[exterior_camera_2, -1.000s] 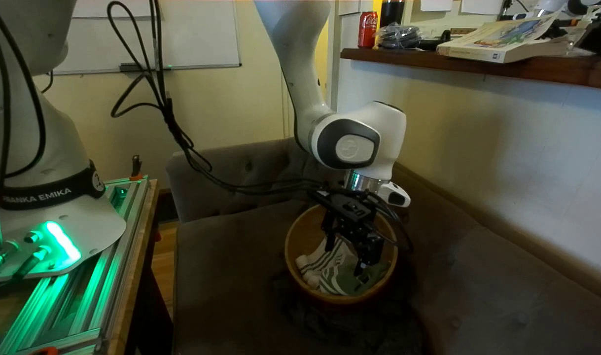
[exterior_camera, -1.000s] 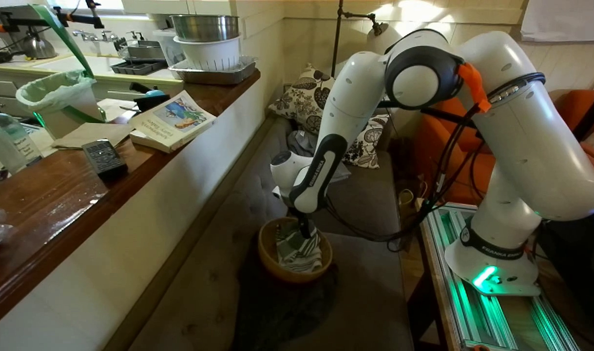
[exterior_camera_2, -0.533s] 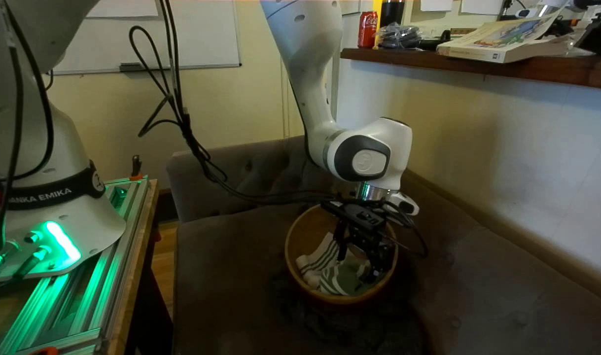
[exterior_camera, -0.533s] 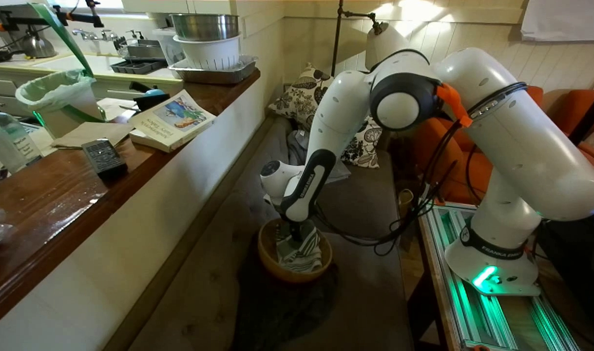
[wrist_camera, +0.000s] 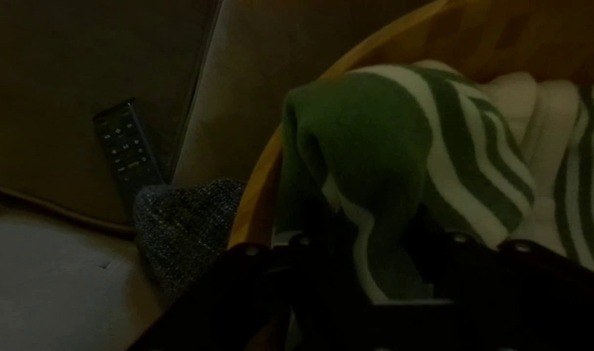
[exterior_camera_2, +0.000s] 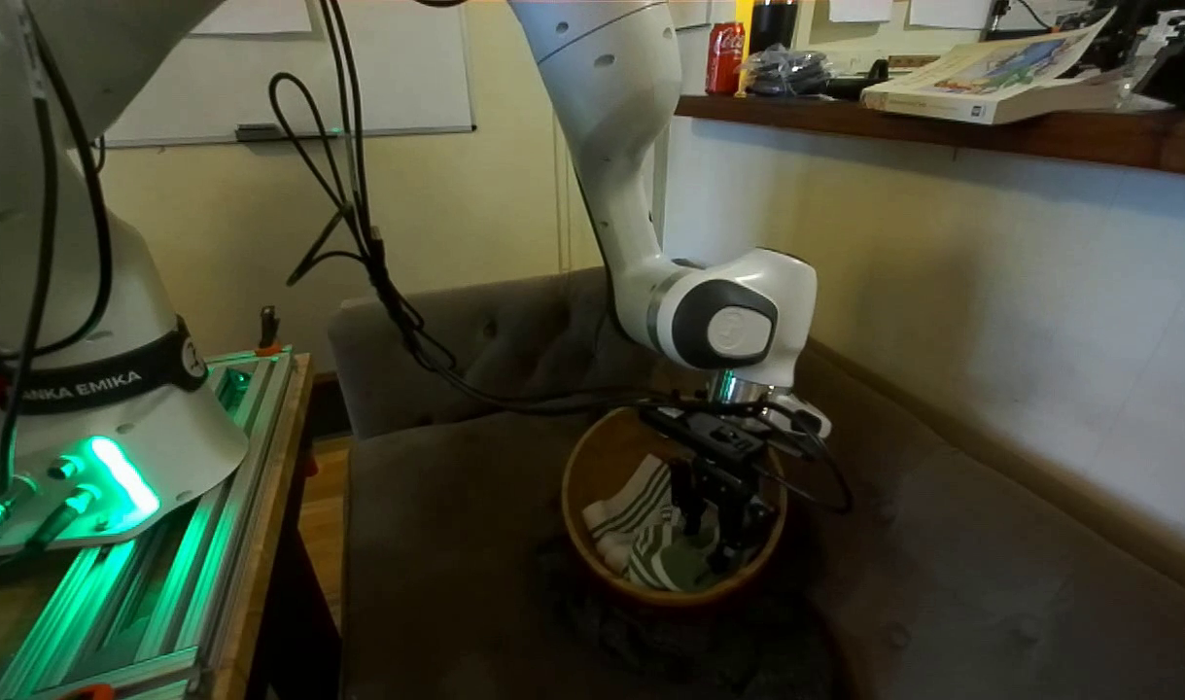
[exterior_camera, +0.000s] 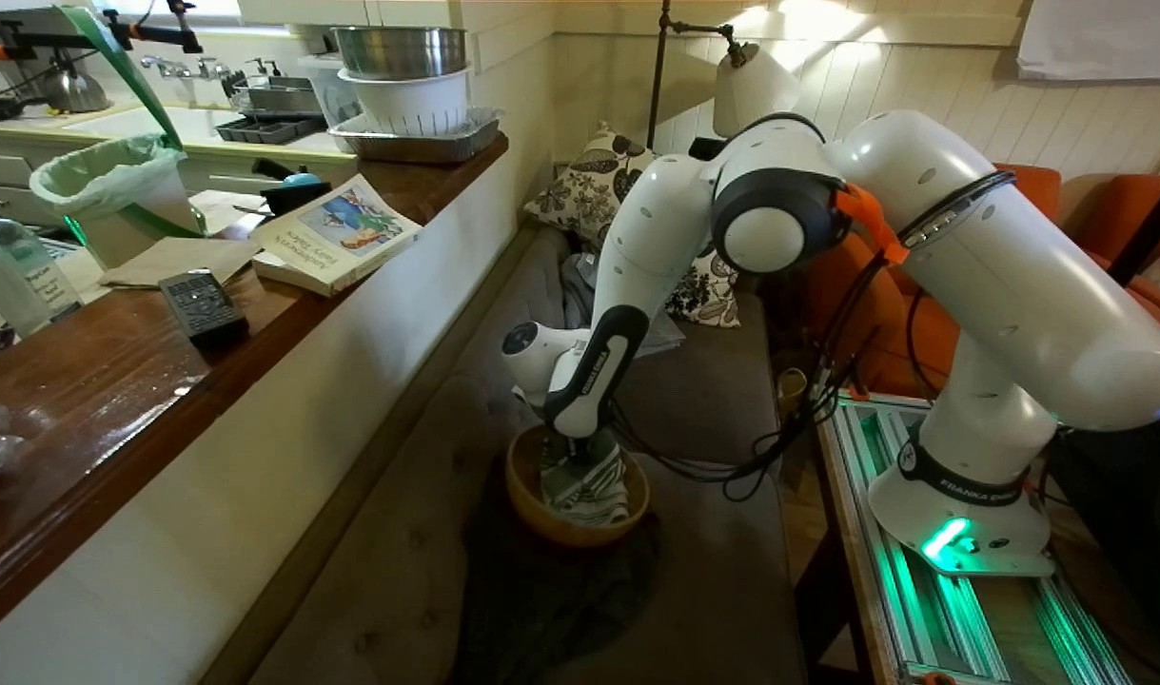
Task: Take the towel out of the wooden bowl and place it on the left armrest of the sofa.
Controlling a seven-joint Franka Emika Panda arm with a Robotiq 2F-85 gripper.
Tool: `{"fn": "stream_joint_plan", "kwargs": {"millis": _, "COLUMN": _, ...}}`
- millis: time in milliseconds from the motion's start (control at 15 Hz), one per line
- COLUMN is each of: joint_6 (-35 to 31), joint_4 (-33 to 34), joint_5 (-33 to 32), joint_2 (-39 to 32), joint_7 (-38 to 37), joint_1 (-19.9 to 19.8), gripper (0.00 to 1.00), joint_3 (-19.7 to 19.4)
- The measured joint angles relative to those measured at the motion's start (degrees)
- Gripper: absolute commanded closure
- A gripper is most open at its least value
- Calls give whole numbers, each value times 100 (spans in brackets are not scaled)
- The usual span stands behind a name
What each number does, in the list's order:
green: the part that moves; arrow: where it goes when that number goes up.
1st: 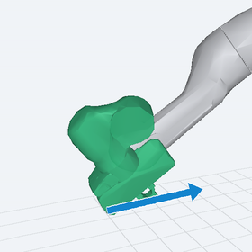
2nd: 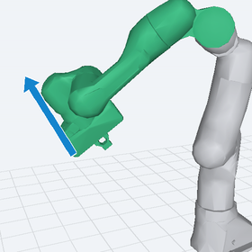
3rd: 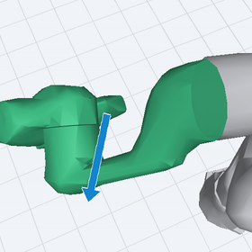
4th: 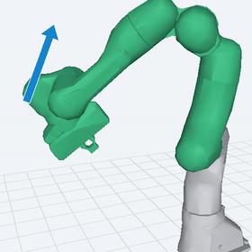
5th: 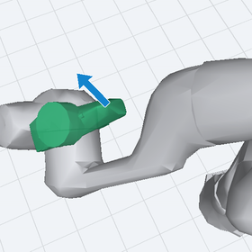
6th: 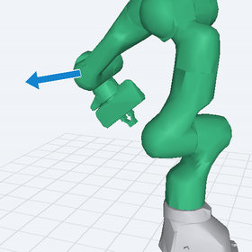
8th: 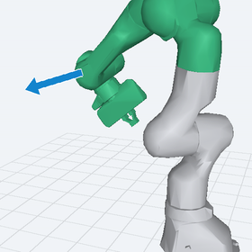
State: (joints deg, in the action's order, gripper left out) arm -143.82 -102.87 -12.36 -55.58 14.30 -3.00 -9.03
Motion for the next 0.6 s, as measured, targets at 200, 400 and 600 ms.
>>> {"fn": "stream_joint_plan", "kwargs": {"millis": 200, "joint_6": 74, "joint_4": 14, "joint_5": -2, "joint_2": 12, "joint_7": -51, "joint_1": -9, "gripper": 100, "joint_3": -39}}
{"fn": "stream_joint_plan", "kwargs": {"millis": 400, "joint_6": 209, "joint_4": -69, "joint_5": 19, "joint_2": 147, "joint_7": -21, "joint_1": -134, "gripper": 98, "joint_3": 90}}
{"fn": "stream_joint_plan", "kwargs": {"millis": 600, "joint_6": 257, "joint_4": -538, "joint_5": 205, "joint_2": 716, "joint_7": 400, "joint_1": -573, "gripper": 98, "joint_3": 580}}
